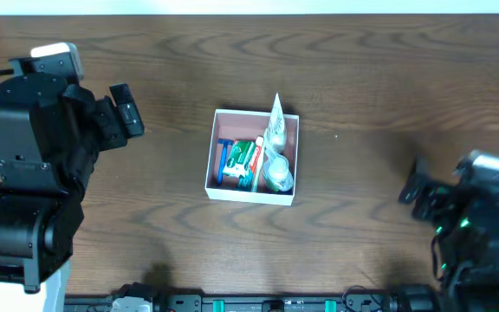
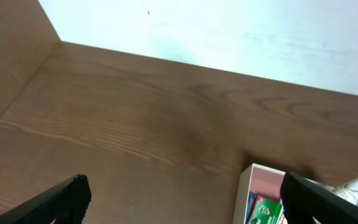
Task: Pack container
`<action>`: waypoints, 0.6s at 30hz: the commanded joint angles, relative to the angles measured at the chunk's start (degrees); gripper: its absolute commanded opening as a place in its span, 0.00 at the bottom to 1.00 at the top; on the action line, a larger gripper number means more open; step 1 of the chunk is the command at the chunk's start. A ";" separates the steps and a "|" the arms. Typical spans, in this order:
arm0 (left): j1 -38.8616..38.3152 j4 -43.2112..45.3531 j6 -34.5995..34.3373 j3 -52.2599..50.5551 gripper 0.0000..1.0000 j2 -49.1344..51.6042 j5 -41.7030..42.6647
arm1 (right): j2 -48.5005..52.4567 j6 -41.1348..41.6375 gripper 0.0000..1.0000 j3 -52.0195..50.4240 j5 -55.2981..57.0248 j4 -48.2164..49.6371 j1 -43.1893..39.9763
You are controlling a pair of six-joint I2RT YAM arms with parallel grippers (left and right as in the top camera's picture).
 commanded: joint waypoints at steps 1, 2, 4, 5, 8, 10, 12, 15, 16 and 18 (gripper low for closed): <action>0.44 0.02 0.28 0.20 0.98 0.02 -0.90 | -6.51 -1.68 0.99 -6.64 -1.03 0.37 -0.22; 0.44 0.02 0.28 0.20 0.98 0.02 -0.90 | -8.87 -1.68 0.99 -9.07 -1.25 0.42 -0.22; 0.44 0.02 0.28 0.20 0.98 0.02 -0.90 | -12.26 -1.68 0.99 -12.35 -1.86 0.42 -0.22; 0.44 0.02 0.28 0.20 0.98 0.02 -0.90 | -14.14 -1.66 0.99 -14.10 -2.32 0.42 -0.22; 0.44 0.02 0.28 0.20 0.98 0.02 -0.90 | -18.97 -0.44 0.99 -18.64 -2.71 0.42 -0.22; 0.44 0.02 0.28 0.20 0.98 0.02 -0.90 | -21.51 0.50 0.99 -21.11 -2.69 0.42 -0.22; 0.44 0.02 0.28 0.20 0.98 0.02 -0.90 | -23.69 1.44 0.99 -23.26 -2.69 0.42 -0.22; 0.44 0.02 0.28 0.20 0.98 0.02 -0.90 | -25.07 1.97 0.99 -25.57 -2.69 0.68 -0.22; 0.44 0.02 0.28 0.20 0.98 0.02 -0.90 | -25.09 1.97 0.99 -26.05 -2.71 0.90 -0.22; 0.44 0.02 0.28 0.20 0.98 0.02 -0.90 | -25.09 1.97 0.99 -27.02 -2.71 1.11 -0.22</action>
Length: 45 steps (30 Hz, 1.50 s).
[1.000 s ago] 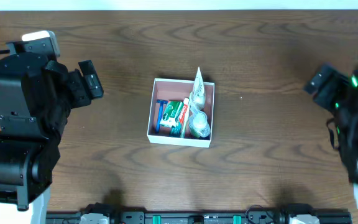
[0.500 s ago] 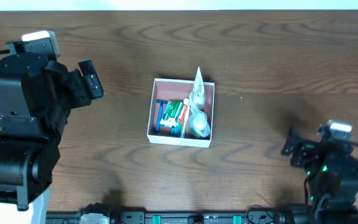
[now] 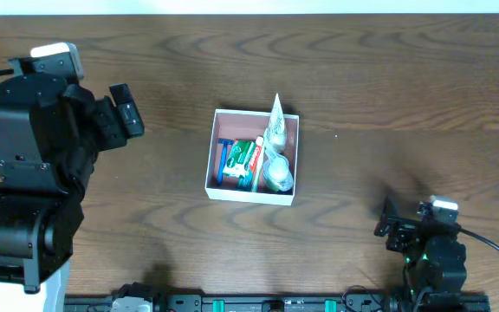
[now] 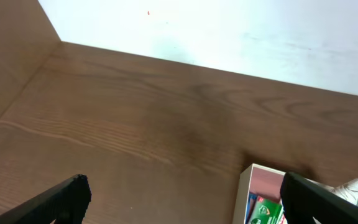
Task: Pack container
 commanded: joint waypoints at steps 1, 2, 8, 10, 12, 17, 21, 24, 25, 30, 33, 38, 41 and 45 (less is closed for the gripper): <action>0.44 0.04 0.31 0.20 0.98 0.02 -0.90 | -0.61 1.07 0.99 -1.64 -0.28 0.26 -0.22; 0.44 0.04 0.28 0.20 0.98 0.02 -0.90 | -0.61 1.07 0.99 -2.08 -0.28 0.26 -0.22; 0.44 0.04 0.28 0.20 0.98 0.02 -0.90 | -0.61 1.05 0.99 -3.02 -0.28 -0.26 -0.22; 0.44 0.04 0.31 0.20 0.98 0.02 -0.90 | -0.61 1.05 0.99 -3.02 -0.26 -0.50 -0.22; 0.44 0.04 0.31 0.20 0.98 0.02 -0.90 | -0.61 1.05 0.99 -3.02 -0.26 -0.50 -0.22; 0.44 0.04 0.31 0.20 0.98 0.02 -0.90 | -0.61 1.05 0.99 -3.02 -0.26 -0.52 -0.22; 0.44 0.04 0.31 0.20 0.98 0.02 -0.90 | -0.61 1.05 0.99 -3.02 -0.26 -0.52 -0.22; 0.44 0.04 0.31 0.20 0.98 0.02 -0.90 | -0.61 1.05 0.99 -3.02 -0.26 -0.52 -0.22; 0.44 0.04 0.31 0.20 0.98 0.02 -0.90 | -0.61 1.05 0.99 -3.02 -0.26 -0.52 -0.22; 0.44 0.04 0.31 0.20 0.98 0.02 -0.90 | -0.61 1.05 0.99 -3.02 -0.26 -0.52 -0.22; 0.44 0.04 0.31 0.20 0.98 0.02 -0.90 | -0.61 1.05 0.99 -3.02 -0.26 -0.52 -0.22; 0.50 -2.45 0.48 0.07 0.98 0.35 -1.16 | -0.61 1.05 0.99 -3.02 -0.26 -0.52 -0.22; 1.31 -2.47 0.94 -2.89 0.98 -0.20 -1.95 | -0.61 1.05 0.99 -3.02 -0.26 -0.52 -0.22; 1.31 0.94 0.46 -13.35 0.98 -2.99 -1.03 | -0.61 1.05 0.99 -3.02 -0.26 -0.52 -0.22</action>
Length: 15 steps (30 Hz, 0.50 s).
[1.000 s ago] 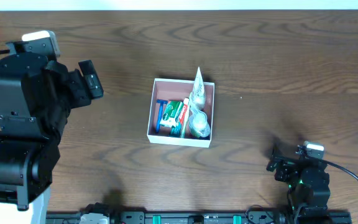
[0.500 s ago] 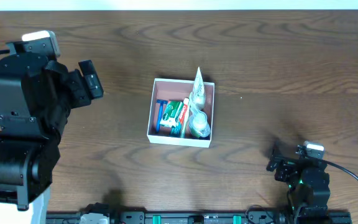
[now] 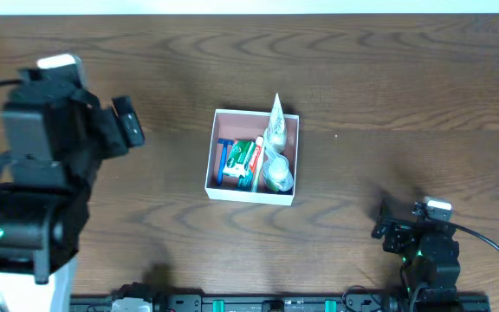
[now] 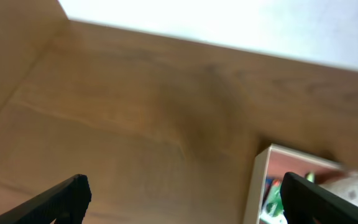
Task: Pack container
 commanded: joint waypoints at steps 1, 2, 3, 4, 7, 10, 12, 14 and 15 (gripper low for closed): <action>0.33 4.07 0.26 -11.02 0.98 -2.58 0.04 | -0.61 0.63 0.99 -0.35 -0.20 -0.09 -0.22; 0.33 6.54 0.26 -15.04 0.98 -3.69 0.20 | -0.61 0.63 0.99 -0.35 -0.20 -0.09 -0.22; 0.39 9.31 0.28 -19.17 0.98 -4.79 0.50 | -0.61 0.63 0.99 -0.35 -0.20 -0.09 -0.22; 0.76 13.05 0.28 -24.20 0.98 -6.12 1.27 | -0.61 0.63 0.99 -0.35 -0.20 -0.09 -0.22; 2.62 24.28 0.28 -37.83 0.98 -10.10 5.40 | -0.61 0.63 0.99 -0.35 -0.20 -0.09 -0.22; 4.33 33.55 0.13 -49.48 0.98 -14.99 9.31 | -0.61 0.63 0.99 -0.35 -0.20 -0.09 -0.22; 5.05 36.83 -0.59 -55.12 0.98 -18.38 9.92 | -0.61 0.63 0.99 -0.35 -0.20 -0.09 -0.22; 5.84 38.38 -1.79 -60.50 0.98 -22.69 10.12 | -0.61 0.63 0.99 -0.35 -0.20 -0.09 -0.22; 6.23 38.34 -2.40 -62.62 0.98 -24.96 10.12 | -0.61 0.63 0.99 -0.35 -0.20 -0.09 -0.22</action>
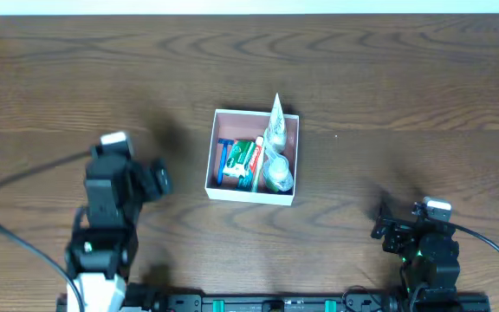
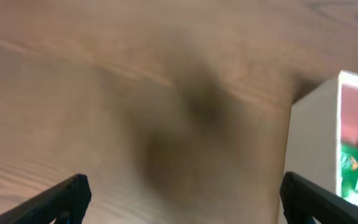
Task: Pack container
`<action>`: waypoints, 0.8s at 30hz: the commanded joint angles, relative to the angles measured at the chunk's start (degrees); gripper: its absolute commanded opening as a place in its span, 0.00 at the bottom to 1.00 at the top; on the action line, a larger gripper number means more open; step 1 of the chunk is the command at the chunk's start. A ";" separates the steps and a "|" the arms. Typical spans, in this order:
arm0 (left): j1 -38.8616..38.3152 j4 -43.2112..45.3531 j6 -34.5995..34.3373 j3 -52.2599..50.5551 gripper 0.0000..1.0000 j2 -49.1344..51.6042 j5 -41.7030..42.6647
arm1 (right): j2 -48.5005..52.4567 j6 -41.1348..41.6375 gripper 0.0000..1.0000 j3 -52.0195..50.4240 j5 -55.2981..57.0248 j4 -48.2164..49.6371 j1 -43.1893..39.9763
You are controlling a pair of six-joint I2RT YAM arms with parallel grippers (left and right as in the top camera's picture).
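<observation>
A white box with a pink inside sits mid-table, holding a blue razor, a green toothpaste carton, a white tube and a green-capped item. My left gripper is low over the table, left of the box and pointing at it. In the left wrist view the left gripper is open and empty, and the box wall shows at the right through blur. My right gripper lies folded at the front right, too small to read its jaws.
Bare dark wood table surrounds the box. A black cable loops from the left arm over the table's left side. Another cable trails from the right arm near the front edge.
My left arm has dropped from its tall pose at the upper left to a low pose nearer the front. Its open gripper is now closer to the table and the box. The right arm has not moved.
At first the left arm stood tall at the left and the right arm was raised at the right. The right arm then lay folded at the front right and stayed there. The left arm shifted slightly, and now sits low. The box contents are unchanged.
</observation>
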 commanded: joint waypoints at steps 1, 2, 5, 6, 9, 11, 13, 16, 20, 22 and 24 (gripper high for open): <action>1.40 0.92 -2.10 -5.73 0.98 -6.95 2.10 | -0.37 0.63 0.99 -0.15 -0.09 -0.07 -0.22; 1.68 0.90 -2.19 -7.39 0.98 -9.20 2.12 | -0.37 0.63 0.99 -0.15 -0.09 -0.07 -0.22; 2.01 0.55 -2.14 -10.75 0.98 -14.82 2.08 | -0.37 0.63 0.99 -0.15 -0.09 -0.07 -0.22; 2.01 0.00 -2.16 -11.52 0.98 -16.33 2.10 | -0.37 0.63 0.99 -0.15 -0.09 -0.07 -0.22; 1.88 -2.47 -2.40 -13.66 0.98 -20.28 2.56 | -0.37 0.63 0.99 -0.15 -0.09 -0.07 -0.22; 1.88 -3.34 -2.38 -15.54 0.98 -22.34 3.34 | -0.37 0.63 0.99 -0.15 -0.09 -0.07 -0.22; 1.88 -3.48 -2.40 -17.35 0.98 -23.71 3.72 | -0.37 0.63 0.99 -0.15 -0.09 -0.07 -0.22; 1.88 -3.48 -2.43 -19.63 0.98 -25.24 3.78 | -0.37 0.63 0.99 -0.15 -0.09 -0.07 -0.22; 1.88 -3.45 -2.43 -21.42 0.98 -26.58 3.78 | -0.37 0.63 0.99 -0.15 -0.09 -0.07 -0.22; 1.88 -3.45 -2.43 -22.01 0.98 -27.23 3.78 | -0.37 0.63 0.99 -0.15 -0.09 -0.07 -0.22; 1.88 -3.45 -2.43 -22.62 0.98 -28.02 3.78 | -0.37 0.63 0.99 -0.15 -0.09 -0.07 -0.22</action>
